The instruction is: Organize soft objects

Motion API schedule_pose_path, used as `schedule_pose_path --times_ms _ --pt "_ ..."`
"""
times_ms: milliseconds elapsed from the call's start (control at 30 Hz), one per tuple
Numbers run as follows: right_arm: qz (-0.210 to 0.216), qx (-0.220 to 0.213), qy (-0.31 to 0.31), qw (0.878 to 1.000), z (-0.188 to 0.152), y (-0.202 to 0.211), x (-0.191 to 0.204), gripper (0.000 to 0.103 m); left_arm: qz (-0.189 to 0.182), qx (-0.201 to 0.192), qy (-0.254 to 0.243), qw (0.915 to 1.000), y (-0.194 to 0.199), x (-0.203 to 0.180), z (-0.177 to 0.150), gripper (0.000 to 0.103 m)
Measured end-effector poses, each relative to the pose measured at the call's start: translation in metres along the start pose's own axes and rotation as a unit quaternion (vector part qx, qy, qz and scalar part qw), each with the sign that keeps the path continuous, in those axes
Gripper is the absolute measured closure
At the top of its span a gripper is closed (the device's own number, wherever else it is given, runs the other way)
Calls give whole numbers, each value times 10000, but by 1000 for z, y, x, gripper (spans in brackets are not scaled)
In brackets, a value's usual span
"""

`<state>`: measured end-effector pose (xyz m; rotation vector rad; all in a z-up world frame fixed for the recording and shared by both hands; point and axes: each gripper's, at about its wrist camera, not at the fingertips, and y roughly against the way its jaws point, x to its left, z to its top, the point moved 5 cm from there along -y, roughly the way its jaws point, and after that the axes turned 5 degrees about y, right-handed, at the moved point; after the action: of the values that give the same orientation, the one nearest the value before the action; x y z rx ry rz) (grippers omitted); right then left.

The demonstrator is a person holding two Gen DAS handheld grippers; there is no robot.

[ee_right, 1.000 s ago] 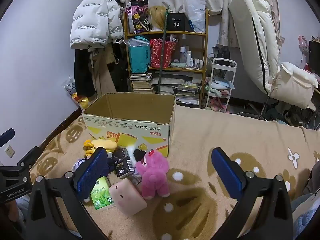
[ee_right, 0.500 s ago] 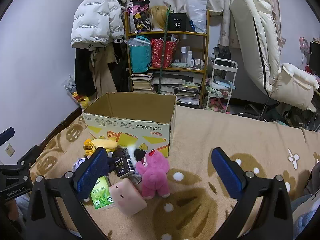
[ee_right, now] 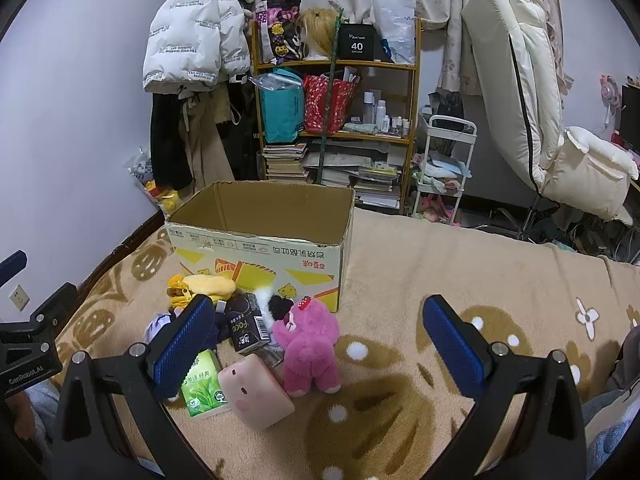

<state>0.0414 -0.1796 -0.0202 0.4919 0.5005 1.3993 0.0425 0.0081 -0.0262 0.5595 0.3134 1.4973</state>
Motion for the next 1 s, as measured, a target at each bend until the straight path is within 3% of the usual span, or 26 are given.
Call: schedule_pose_path --times_ms 1000 --pt "27 29 -58 10000 -1 2 -2 0 13 -6 -51 10000 -1 -4 -3 3"
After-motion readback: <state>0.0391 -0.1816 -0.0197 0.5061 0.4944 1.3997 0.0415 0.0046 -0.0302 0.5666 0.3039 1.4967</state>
